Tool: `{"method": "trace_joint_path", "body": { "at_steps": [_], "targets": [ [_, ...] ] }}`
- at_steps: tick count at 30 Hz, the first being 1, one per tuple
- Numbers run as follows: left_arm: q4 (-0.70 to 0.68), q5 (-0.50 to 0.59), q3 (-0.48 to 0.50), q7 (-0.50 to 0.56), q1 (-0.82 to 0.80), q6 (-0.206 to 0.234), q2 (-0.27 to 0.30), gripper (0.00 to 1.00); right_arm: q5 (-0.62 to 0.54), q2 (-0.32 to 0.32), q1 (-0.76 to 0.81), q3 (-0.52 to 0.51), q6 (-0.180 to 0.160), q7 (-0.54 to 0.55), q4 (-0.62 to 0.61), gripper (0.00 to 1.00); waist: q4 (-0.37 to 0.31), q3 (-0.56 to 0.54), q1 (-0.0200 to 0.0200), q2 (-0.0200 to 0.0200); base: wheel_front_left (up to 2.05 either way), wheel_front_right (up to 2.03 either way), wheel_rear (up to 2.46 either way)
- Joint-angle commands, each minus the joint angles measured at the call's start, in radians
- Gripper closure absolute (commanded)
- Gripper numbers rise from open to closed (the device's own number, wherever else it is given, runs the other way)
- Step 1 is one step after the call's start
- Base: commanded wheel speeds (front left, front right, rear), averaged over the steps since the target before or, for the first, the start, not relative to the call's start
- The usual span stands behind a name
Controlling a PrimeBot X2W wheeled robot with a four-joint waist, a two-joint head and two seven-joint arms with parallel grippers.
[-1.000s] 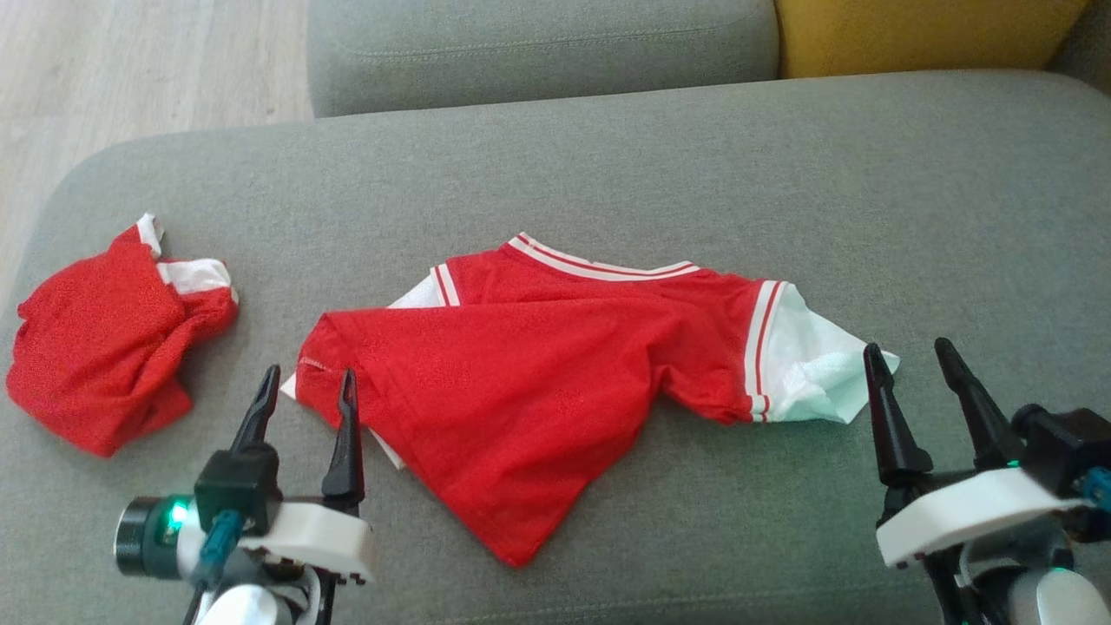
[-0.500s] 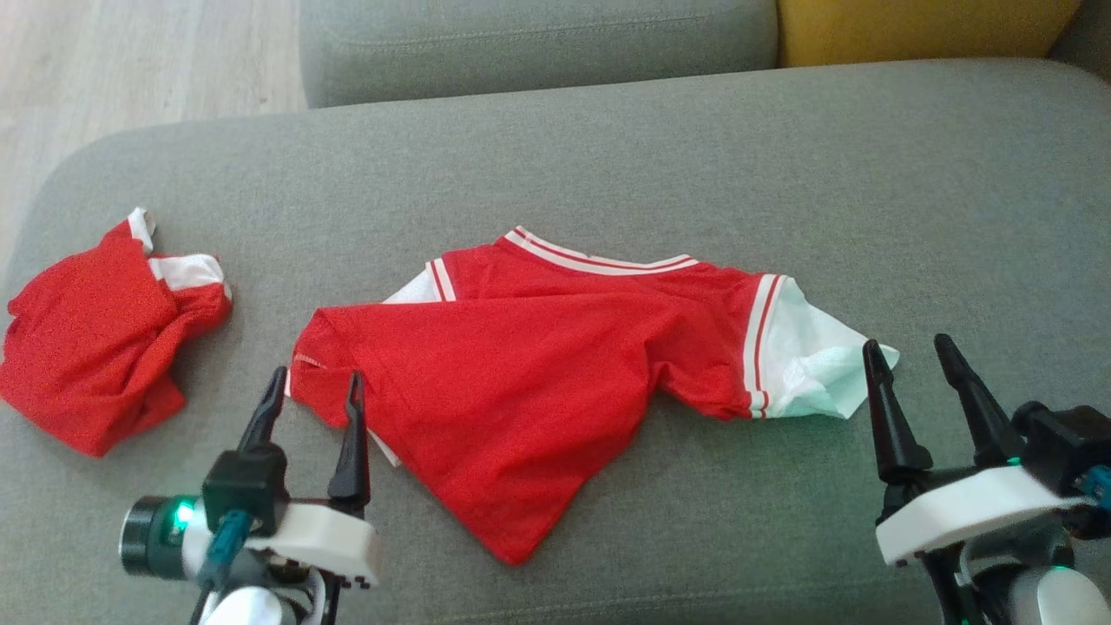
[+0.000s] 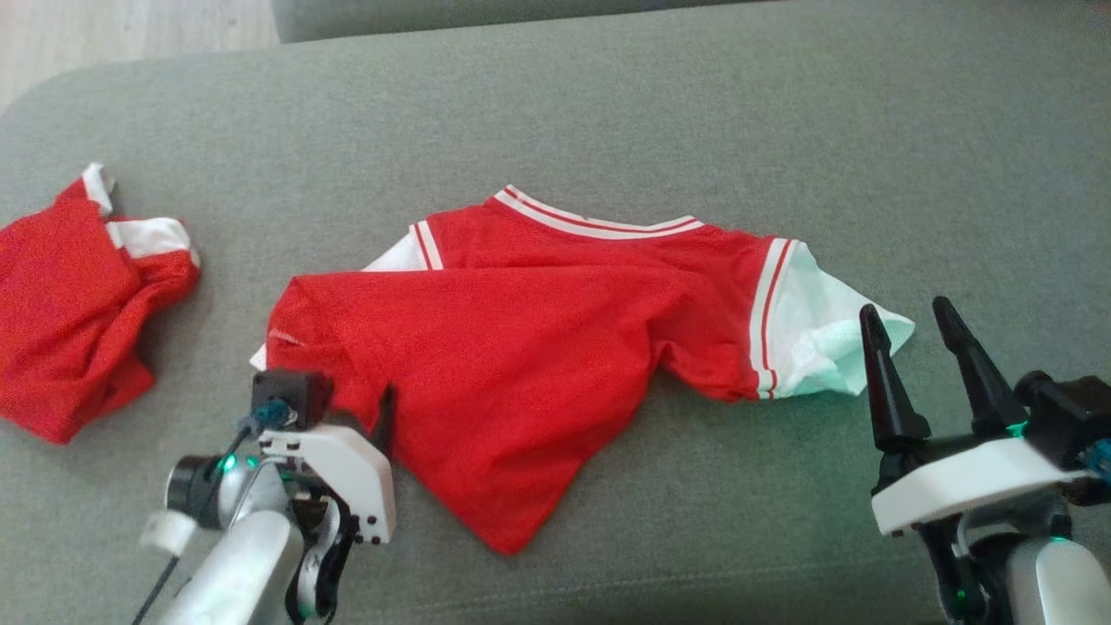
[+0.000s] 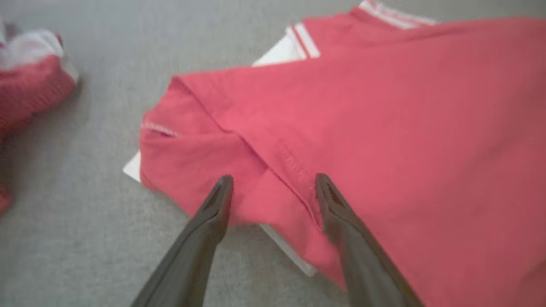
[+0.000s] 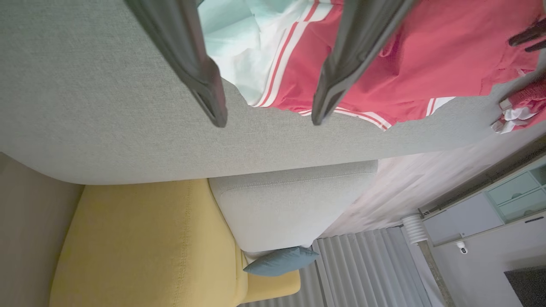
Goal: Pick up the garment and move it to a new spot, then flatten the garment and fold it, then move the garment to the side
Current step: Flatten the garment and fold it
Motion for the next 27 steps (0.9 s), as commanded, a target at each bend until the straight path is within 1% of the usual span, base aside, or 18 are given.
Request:
{"method": "trace_joint_path", "body": {
  "at_steps": [1,4,5,6,7,8,10,15,16,19,23,27],
  "targets": [
    [0.001,-0.019,0.043,0.024,-0.047,-0.006,0.008,0.00,0.007,-0.010,-0.036,0.025,-0.001,-0.011,-0.032,0.00,-0.009,0.010,0.0000,0.0000,0.00,0.00,0.00],
    [0.069,-0.054,0.038,0.113,-0.068,-0.026,0.001,0.00,0.011,-0.010,-0.043,0.024,-0.001,-0.014,-0.025,0.00,-0.020,0.018,0.0000,0.0000,0.00,0.00,0.00],
    [0.087,-0.067,0.034,0.146,-0.072,-0.035,0.000,0.24,0.013,-0.010,-0.045,0.024,-0.001,-0.015,-0.023,0.00,-0.022,0.019,0.0000,0.0000,0.00,0.00,0.00],
    [0.098,-0.071,0.029,0.167,-0.078,-0.042,0.003,0.80,0.014,-0.010,-0.046,0.023,-0.001,-0.016,-0.020,0.00,-0.025,0.020,0.0000,0.0000,0.00,0.00,0.00],
    [0.106,-0.071,0.025,0.180,-0.083,-0.047,0.006,1.00,0.015,-0.009,-0.047,0.022,-0.001,-0.018,-0.018,0.00,-0.028,0.021,0.0000,0.0000,0.00,0.00,0.00],
    [0.110,-0.069,0.020,0.190,-0.089,-0.051,0.011,1.00,0.017,-0.009,-0.049,0.022,-0.001,-0.019,-0.017,0.00,-0.030,0.022,0.0000,0.0000,0.00,0.00,0.00],
    [0.107,-0.049,0.013,0.177,-0.103,-0.048,0.024,1.00,0.020,-0.009,-0.050,0.020,-0.001,-0.021,-0.014,0.00,-0.034,0.023,0.0000,0.0000,0.00,0.00,0.00],
    [0.061,0.028,0.012,0.077,-0.158,-0.011,0.061,1.00,0.026,-0.007,-0.059,0.017,-0.001,-0.026,-0.009,0.00,-0.042,0.032,0.0000,0.0000,0.00,0.00,0.00],
    [0.061,0.028,0.012,0.077,-0.158,-0.011,0.061,1.00,0.026,-0.007,-0.059,0.017,-0.001,-0.026,-0.009,0.00,-0.042,0.032,0.0000,0.0000,0.00,0.00,0.00],
    [0.039,0.068,0.024,0.029,-0.230,0.007,0.085,1.00,0.028,-0.007,-0.075,0.013,-0.001,-0.031,-0.011,0.00,-0.061,0.049,0.0000,0.0000,0.00,0.00,0.00],
    [0.070,0.075,0.045,0.003,-0.321,-0.003,0.101,1.00,0.027,-0.006,-0.089,0.007,-0.001,-0.038,-0.008,0.00,-0.091,0.067,0.0000,0.0000,0.00,0.00,0.00],
    [0.136,0.078,0.055,-0.017,-0.402,-0.020,0.108,1.00,0.032,-0.005,-0.102,0.005,-0.001,-0.047,0.001,0.00,-0.128,0.079,0.0000,0.0000,0.00,0.00,0.00]
  ]
}}
